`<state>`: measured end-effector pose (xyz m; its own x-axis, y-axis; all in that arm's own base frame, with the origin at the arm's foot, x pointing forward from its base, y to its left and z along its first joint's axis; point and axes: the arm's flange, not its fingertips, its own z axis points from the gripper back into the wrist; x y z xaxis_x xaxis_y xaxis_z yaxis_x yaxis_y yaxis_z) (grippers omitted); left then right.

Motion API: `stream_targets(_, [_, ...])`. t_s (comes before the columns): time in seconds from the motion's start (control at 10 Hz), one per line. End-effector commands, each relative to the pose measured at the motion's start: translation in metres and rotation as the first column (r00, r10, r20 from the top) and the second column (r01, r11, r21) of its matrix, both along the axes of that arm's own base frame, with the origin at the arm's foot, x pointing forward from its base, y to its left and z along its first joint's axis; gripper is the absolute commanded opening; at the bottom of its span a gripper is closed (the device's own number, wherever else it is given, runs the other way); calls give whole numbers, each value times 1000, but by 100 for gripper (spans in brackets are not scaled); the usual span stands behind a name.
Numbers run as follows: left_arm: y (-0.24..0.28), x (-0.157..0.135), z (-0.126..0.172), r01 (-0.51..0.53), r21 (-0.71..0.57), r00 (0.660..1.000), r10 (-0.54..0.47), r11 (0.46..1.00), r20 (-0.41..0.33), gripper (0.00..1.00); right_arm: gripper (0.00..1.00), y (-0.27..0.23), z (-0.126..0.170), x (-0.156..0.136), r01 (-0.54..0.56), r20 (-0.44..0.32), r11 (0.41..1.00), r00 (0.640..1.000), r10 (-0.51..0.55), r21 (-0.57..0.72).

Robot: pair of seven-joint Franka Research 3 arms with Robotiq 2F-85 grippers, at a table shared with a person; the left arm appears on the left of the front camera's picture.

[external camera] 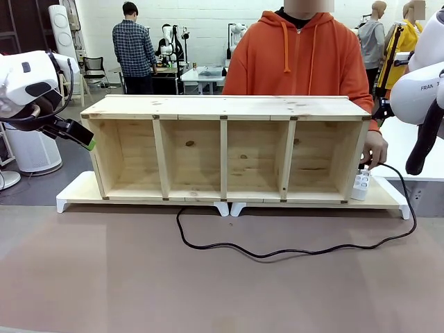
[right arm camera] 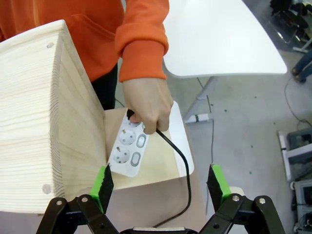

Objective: Perform cable management.
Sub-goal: Release the Power Cable when the human grasps it.

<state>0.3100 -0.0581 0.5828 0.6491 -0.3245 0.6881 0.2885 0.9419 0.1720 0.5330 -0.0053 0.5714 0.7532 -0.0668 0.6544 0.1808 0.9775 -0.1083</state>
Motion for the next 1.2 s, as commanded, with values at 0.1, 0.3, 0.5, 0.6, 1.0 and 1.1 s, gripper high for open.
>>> stream_targets(0.1, [0,1,0,-6,-1,1000,6,1000,9,100,100,3,-1,0,-5,-3,1000,1000,5,-2])
stream_targets(0.3, [0,1,0,-6,-1,1000,6,1000,9,100,100,3,-1,0,-5,-3,1000,1000,5,-2])
stream_targets(0.5, [0,1,0,-6,-1,1000,6,1000,9,100,100,3,-1,0,-5,-3,1000,1000,5,-2])
stream_targets(0.6, [0,1,0,-6,-1,1000,6,1000,9,100,100,3,-1,0,-5,-3,1000,1000,5,-2])
stream_targets(1.0, [0,1,0,-6,-1,1000,6,1000,9,100,100,3,-1,0,-5,-3,1000,1000,5,-2])
stream_targets(1.1, [0,1,0,-6,-1,1000,6,1000,9,100,100,3,-1,0,-5,-3,1000,1000,5,-2])
